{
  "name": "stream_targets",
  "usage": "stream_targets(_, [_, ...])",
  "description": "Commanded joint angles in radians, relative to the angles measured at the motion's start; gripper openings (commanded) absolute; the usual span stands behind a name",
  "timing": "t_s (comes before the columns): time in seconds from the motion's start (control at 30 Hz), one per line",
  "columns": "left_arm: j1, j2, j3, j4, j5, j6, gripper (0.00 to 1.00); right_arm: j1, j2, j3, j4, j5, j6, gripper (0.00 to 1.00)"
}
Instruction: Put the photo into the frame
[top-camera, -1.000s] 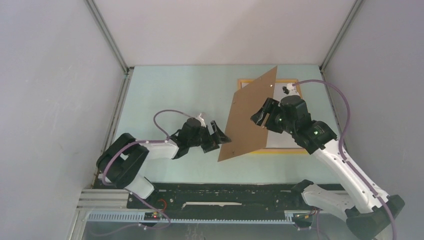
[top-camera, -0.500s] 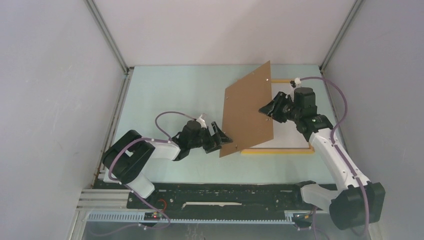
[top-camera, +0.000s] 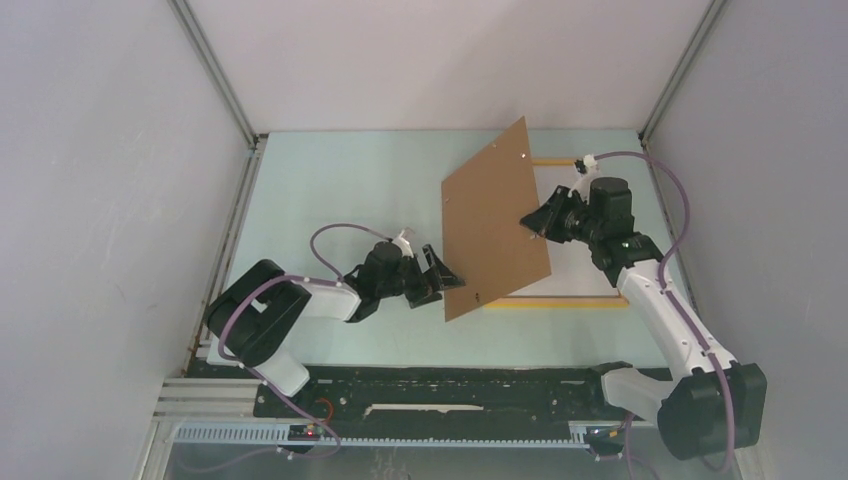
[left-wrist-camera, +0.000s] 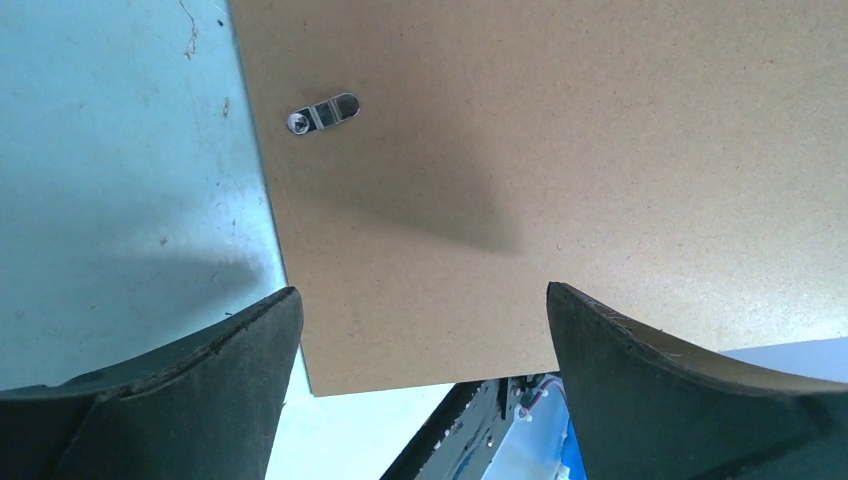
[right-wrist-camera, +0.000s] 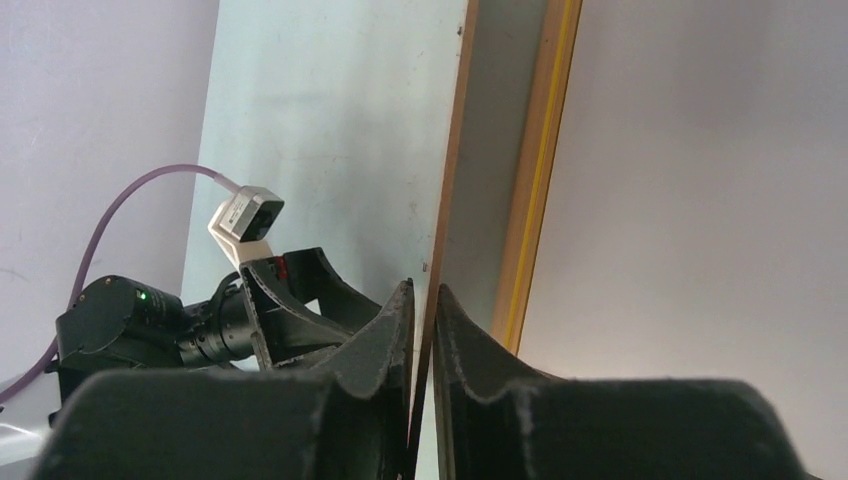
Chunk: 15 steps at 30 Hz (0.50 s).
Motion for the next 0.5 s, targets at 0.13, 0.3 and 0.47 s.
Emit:
stream_targets(0.13, [-0.002, -0.155, -0.018, -0.088, -0.040, 0.070, 1.00, -0.007, -0.073, 0.013, 0.058, -0.062, -0.035, 0.11])
stream_targets(0.3, [-0.001, -0.320, 0.015, -0.284, -0.122, 0.160, 1.00, -0.031, -0.148, 0.013, 0.024, -0.081, -0.071, 0.00])
stream_targets(0.47, [0.000, -0.447, 0.091, -0.472, -0.250, 0.247, 1.00, -0.131, -0.221, 0.017, 0.006, -0.176, -0.057, 0.00])
